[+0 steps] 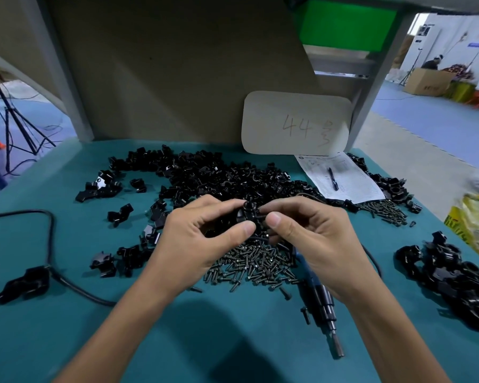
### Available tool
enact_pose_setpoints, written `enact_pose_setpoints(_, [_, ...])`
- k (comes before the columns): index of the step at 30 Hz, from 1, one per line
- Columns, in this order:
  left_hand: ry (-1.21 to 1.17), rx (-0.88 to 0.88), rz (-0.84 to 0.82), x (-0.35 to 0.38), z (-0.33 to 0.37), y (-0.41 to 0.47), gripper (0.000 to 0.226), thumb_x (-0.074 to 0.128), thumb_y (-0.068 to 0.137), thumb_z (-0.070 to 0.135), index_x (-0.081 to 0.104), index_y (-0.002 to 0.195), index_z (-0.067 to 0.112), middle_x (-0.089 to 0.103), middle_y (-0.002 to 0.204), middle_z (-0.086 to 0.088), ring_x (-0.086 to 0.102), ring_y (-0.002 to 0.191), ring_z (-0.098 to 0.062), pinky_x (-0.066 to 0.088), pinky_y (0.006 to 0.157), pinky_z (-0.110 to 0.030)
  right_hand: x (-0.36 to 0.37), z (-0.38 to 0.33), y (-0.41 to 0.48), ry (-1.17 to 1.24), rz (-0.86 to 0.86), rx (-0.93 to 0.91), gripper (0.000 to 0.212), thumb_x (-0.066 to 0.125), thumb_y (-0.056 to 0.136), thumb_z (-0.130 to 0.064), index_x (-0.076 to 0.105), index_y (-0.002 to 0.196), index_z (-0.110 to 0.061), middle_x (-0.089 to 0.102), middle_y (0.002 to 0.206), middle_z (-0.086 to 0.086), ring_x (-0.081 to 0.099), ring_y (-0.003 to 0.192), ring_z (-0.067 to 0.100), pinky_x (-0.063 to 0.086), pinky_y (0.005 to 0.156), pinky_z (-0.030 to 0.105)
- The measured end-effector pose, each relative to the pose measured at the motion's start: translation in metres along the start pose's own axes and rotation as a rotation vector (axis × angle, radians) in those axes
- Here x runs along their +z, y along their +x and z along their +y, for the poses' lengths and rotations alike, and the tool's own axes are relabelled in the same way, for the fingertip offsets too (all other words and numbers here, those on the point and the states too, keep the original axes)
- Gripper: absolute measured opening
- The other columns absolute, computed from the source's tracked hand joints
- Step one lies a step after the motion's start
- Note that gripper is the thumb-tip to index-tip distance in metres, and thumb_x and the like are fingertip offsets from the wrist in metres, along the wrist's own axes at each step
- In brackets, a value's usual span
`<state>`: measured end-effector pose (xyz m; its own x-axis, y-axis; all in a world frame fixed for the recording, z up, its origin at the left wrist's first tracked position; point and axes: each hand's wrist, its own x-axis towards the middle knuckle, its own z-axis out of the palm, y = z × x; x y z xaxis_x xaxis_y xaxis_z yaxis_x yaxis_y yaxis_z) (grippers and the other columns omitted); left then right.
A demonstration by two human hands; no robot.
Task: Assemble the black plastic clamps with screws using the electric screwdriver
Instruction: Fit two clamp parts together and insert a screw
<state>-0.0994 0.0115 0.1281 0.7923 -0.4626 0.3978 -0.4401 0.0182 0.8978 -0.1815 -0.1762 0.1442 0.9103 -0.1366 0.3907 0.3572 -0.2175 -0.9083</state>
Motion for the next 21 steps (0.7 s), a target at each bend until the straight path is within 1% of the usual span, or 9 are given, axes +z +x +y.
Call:
enact_pose_setpoints(3, [0.020, 0.033, -0.027, 0.002, 0.001, 0.000, 0.036, 0.079, 0.078, 0.041, 0.077, 0.113, 0.029, 0.068, 0.095, 0.007, 0.066, 0.083, -0.007, 0.049, 0.068, -0.016, 0.001, 0.000, 0.000, -0.027, 0.040, -0.009, 0.017, 0.073, 0.091, -0.024, 0.080, 0.107, -0.024, 0.079, 0.101, 0.000, 0.075, 0.095, 0.017, 0.061, 0.083, 0.030])
enact_pose_setpoints(6, [0.044, 0.056, 0.006, 0.003, 0.001, 0.001, 0.036, 0.079, 0.079, 0.038, 0.077, 0.113, 0.025, 0.067, 0.094, 0.010, 0.066, 0.081, -0.006, 0.048, 0.067, -0.013, 0.001, -0.001, -0.001, -0.034, 0.051, 0.044, 0.019, 0.077, 0.084, -0.028, 0.079, 0.103, -0.025, 0.078, 0.098, 0.000, 0.074, 0.089, 0.016, 0.059, 0.079, 0.024])
enact_pose_setpoints(9, [0.052, 0.055, 0.025, 0.002, 0.001, 0.002, 0.036, 0.079, 0.078, 0.038, 0.077, 0.113, 0.025, 0.066, 0.093, 0.011, 0.066, 0.080, -0.005, 0.048, 0.065, -0.013, -0.003, -0.006, -0.001, -0.139, -0.016, 0.059, 0.017, 0.071, 0.087, -0.031, 0.076, 0.102, -0.025, 0.077, 0.094, -0.005, 0.072, 0.083, 0.013, 0.058, 0.075, 0.022])
enact_pose_setpoints(11, [0.072, 0.077, 0.012, 0.003, 0.002, 0.000, 0.035, 0.079, 0.080, 0.037, 0.076, 0.114, 0.027, 0.066, 0.094, 0.010, 0.066, 0.082, -0.008, 0.051, 0.065, -0.016, -0.004, -0.009, 0.000, -0.284, -0.044, 0.051, 0.015, 0.064, 0.092, -0.040, 0.073, 0.097, -0.029, 0.072, 0.084, -0.009, 0.065, 0.073, 0.007, 0.052, 0.066, 0.019])
enact_pose_setpoints(13, [0.102, 0.115, -0.012, 0.004, 0.004, -0.003, 0.033, 0.081, 0.083, 0.036, 0.075, 0.115, 0.030, 0.065, 0.096, 0.009, 0.067, 0.084, -0.013, 0.054, 0.063, -0.020, -0.001, -0.009, -0.001, -0.404, -0.079, 0.025, 0.027, 0.053, 0.099, -0.048, 0.063, 0.085, -0.027, 0.058, 0.069, -0.011, 0.049, 0.061, 0.004, 0.040, 0.056, 0.020])
enact_pose_setpoints(15, [0.113, 0.140, -0.023, 0.004, 0.005, -0.004, 0.033, 0.080, 0.082, 0.036, 0.075, 0.115, 0.032, 0.065, 0.096, 0.009, 0.067, 0.083, -0.014, 0.054, 0.061, -0.020, 0.001, -0.010, -0.001, -0.456, -0.098, -0.010, 0.036, 0.045, 0.105, -0.046, 0.051, 0.077, -0.025, 0.045, 0.064, -0.013, 0.041, 0.058, 0.002, 0.032, 0.053, 0.016])
enact_pose_setpoints(17, [0.101, 0.132, -0.016, 0.004, 0.007, -0.004, 0.033, 0.080, 0.082, 0.035, 0.075, 0.114, 0.031, 0.065, 0.096, 0.008, 0.067, 0.083, -0.015, 0.056, 0.060, -0.024, -0.003, -0.012, -0.001, -0.495, -0.147, -0.005, 0.034, 0.044, 0.107, -0.049, 0.051, 0.078, -0.032, 0.046, 0.062, -0.015, 0.040, 0.055, 0.002, 0.031, 0.052, 0.014])
enact_pose_setpoints(19, [0.089, 0.123, -0.015, 0.003, 0.008, -0.003, 0.032, 0.082, 0.082, 0.032, 0.075, 0.113, 0.031, 0.066, 0.096, 0.007, 0.067, 0.084, -0.015, 0.057, 0.061, -0.027, -0.007, -0.016, 0.000, -0.513, -0.241, 0.032, 0.030, 0.042, 0.102, -0.056, 0.053, 0.084, -0.033, 0.047, 0.061, -0.010, 0.041, 0.053, 0.005, 0.033, 0.049, 0.017])
enact_pose_setpoints(21, [0.094, 0.130, -0.030, 0.002, 0.009, -0.004, 0.032, 0.081, 0.081, 0.032, 0.075, 0.113, 0.032, 0.065, 0.096, 0.006, 0.067, 0.084, -0.016, 0.058, 0.061, -0.031, -0.010, -0.018, 0.002, -0.515, -0.291, 0.046, 0.038, 0.037, 0.101, -0.060, 0.050, 0.083, -0.030, 0.050, 0.067, 0.002, 0.048, 0.057, 0.015, 0.042, 0.052, 0.035])
